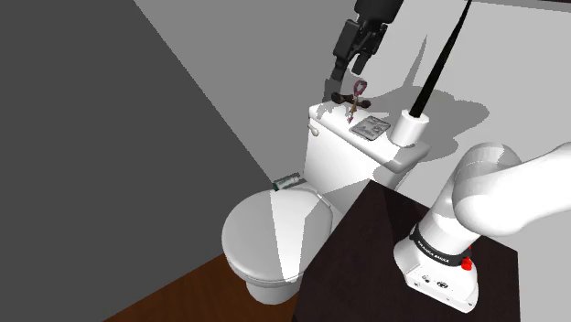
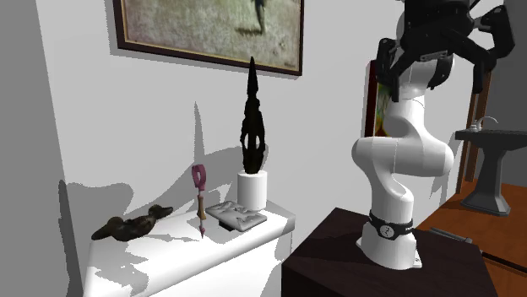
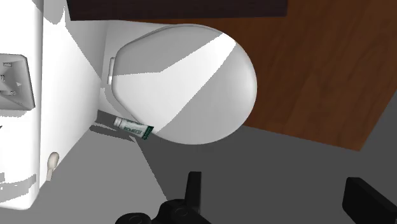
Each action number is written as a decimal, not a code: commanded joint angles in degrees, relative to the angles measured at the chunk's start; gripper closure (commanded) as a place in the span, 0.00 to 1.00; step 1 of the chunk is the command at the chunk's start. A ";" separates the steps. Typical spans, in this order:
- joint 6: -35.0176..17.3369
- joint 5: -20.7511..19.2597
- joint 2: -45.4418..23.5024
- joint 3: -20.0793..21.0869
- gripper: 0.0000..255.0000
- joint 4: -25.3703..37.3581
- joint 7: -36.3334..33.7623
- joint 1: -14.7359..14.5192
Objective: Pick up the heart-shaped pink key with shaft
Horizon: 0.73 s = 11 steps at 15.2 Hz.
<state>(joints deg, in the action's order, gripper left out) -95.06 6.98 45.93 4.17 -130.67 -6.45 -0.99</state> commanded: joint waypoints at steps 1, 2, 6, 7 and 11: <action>0.00 0.00 0.00 0.00 0.00 0.00 0.00 0.00; -0.68 -0.54 0.14 -1.34 0.00 -0.67 1.49 0.33; -3.53 -2.69 -0.11 -6.80 0.00 -2.67 7.43 1.65; -4.27 -3.19 -0.38 -8.18 0.00 -3.00 8.92 1.97; -7.31 -4.95 -2.25 -13.78 0.00 -3.55 14.91 3.13</action>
<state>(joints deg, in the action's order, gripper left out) -101.57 2.47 44.37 -8.12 -134.29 6.81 1.87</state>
